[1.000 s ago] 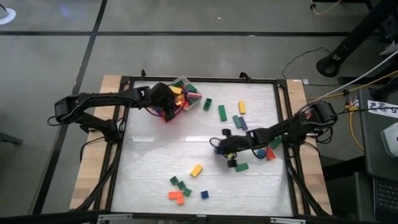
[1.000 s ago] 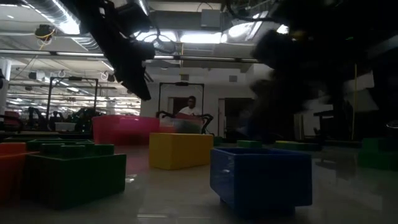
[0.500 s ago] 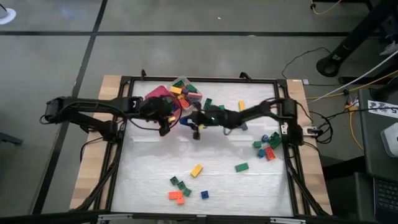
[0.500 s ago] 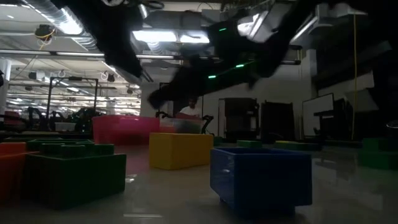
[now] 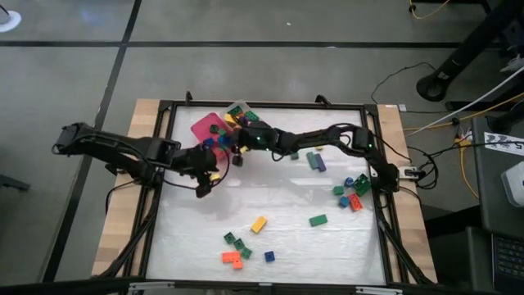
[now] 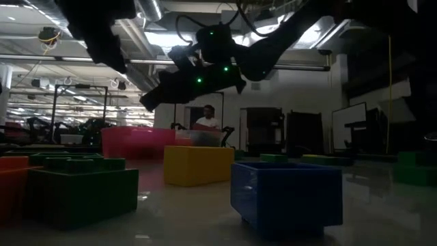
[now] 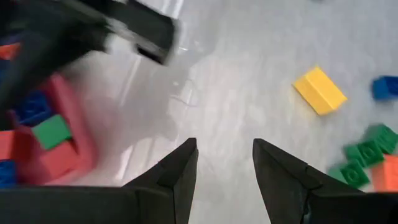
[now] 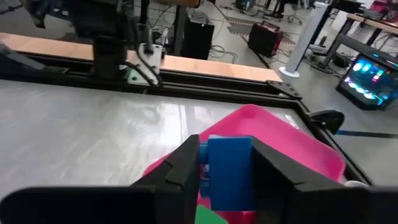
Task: Sort blocks by size
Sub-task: Put the small blue game piece into the pink bin, then put the small green game piece into the pink bin
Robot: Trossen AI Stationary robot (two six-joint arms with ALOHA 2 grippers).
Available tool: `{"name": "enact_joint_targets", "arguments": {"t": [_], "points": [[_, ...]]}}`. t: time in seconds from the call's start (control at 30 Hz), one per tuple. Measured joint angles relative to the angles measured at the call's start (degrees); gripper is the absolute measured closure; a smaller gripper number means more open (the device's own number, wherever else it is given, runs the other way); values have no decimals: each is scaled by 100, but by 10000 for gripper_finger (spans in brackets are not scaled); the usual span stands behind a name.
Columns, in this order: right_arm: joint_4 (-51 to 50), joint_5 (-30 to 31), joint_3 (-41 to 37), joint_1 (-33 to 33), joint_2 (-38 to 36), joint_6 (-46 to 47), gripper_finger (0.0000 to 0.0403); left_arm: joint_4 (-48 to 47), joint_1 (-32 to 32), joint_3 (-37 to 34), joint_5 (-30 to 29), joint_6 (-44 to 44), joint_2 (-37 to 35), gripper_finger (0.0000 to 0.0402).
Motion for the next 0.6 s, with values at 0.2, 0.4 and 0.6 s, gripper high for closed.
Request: {"name": "enact_joint_targets", "arguments": {"t": [0.2, 0.4, 0.6], "points": [[-98, 2, 17, 15, 0, -1, 250, -14, -365, 0, 13, -407, 58, 259], [-475, 327, 12, 17, -92, -2, 218, 50, -599, -10, 13, -692, 64, 259], [-2741, 426, 21, -61, -1215, -381, 218, 1156, -1020, -490, 47, -607, 235, 259]]}}
